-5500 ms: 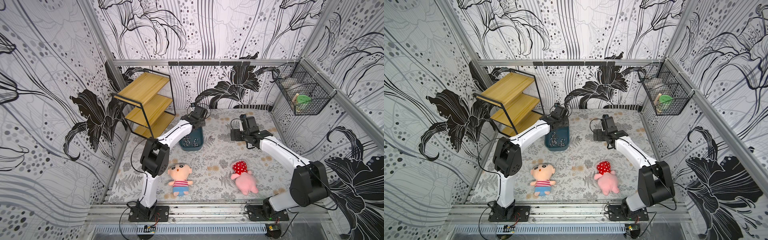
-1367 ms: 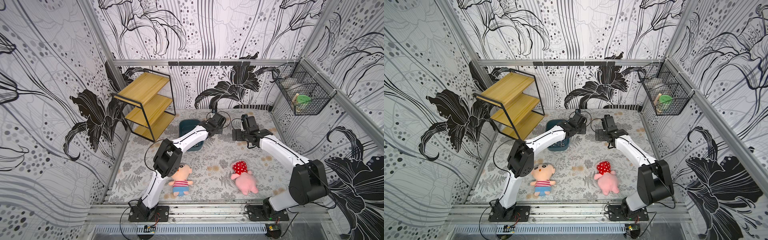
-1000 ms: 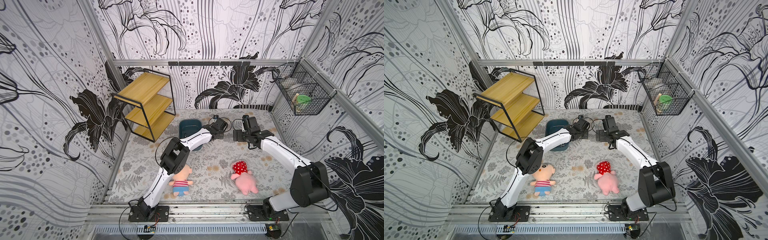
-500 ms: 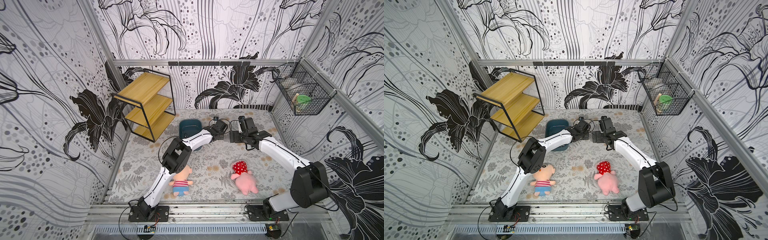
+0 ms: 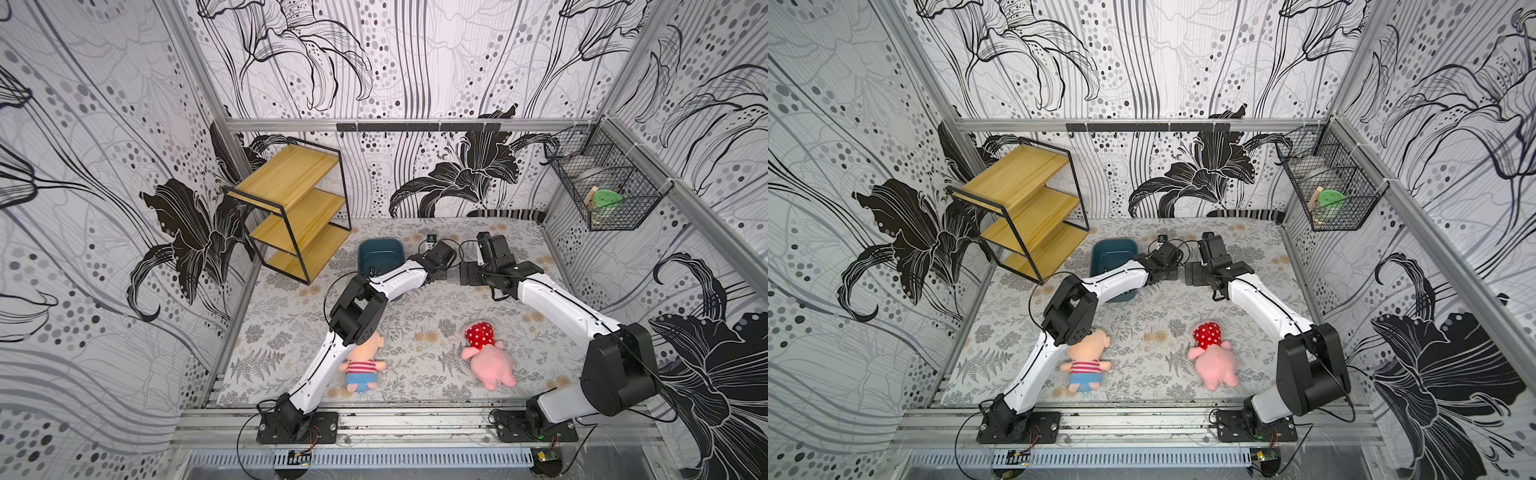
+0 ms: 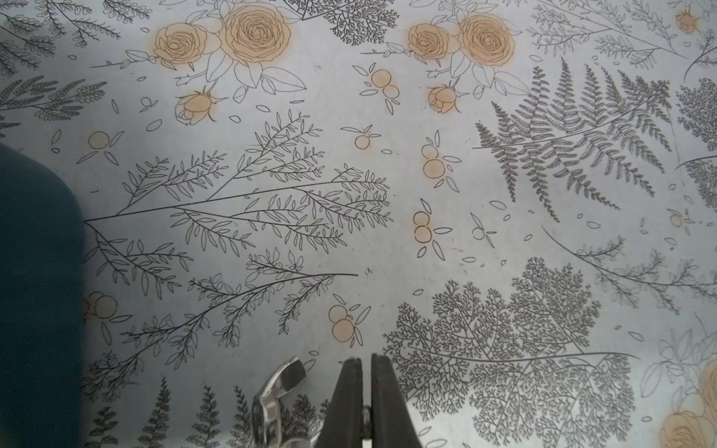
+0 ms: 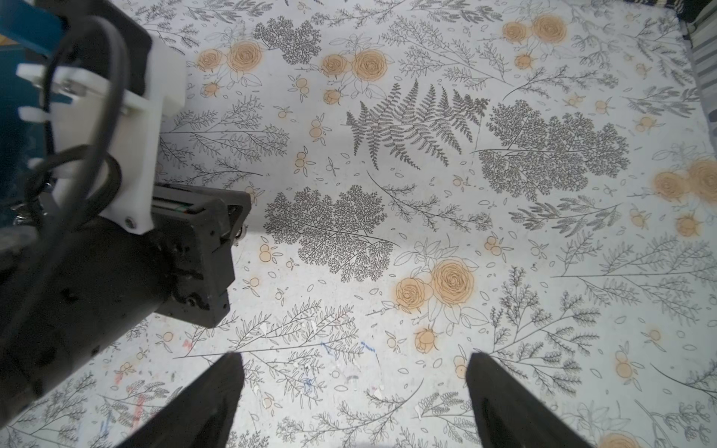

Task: Take out the wing nut from the storage box
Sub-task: Place the wing nut at the center of the board.

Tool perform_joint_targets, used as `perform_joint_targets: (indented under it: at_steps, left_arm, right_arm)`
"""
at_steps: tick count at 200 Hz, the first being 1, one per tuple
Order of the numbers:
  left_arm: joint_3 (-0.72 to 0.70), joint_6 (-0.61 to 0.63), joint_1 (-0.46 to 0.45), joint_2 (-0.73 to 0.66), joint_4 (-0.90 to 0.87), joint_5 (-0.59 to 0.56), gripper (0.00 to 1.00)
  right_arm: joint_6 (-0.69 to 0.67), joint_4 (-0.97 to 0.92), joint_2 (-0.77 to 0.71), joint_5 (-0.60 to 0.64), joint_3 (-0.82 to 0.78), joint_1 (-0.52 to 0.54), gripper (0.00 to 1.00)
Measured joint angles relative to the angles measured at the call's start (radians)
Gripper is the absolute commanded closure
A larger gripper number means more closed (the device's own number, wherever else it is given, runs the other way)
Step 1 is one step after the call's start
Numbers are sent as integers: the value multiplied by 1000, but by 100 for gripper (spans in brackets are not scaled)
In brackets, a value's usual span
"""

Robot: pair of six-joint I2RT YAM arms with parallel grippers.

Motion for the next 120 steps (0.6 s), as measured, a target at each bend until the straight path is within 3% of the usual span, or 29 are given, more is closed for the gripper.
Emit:
perform_joint_targets:
  at_steps: [101,120]
  left_arm:
    - [37,2,0,50,-32,-34,92]
    - [39,3,0,52,-32,-37,83]
  right_arm:
    - [0,0,0,0,0,0,4]
    - [0,0,0,0,0,0,4]
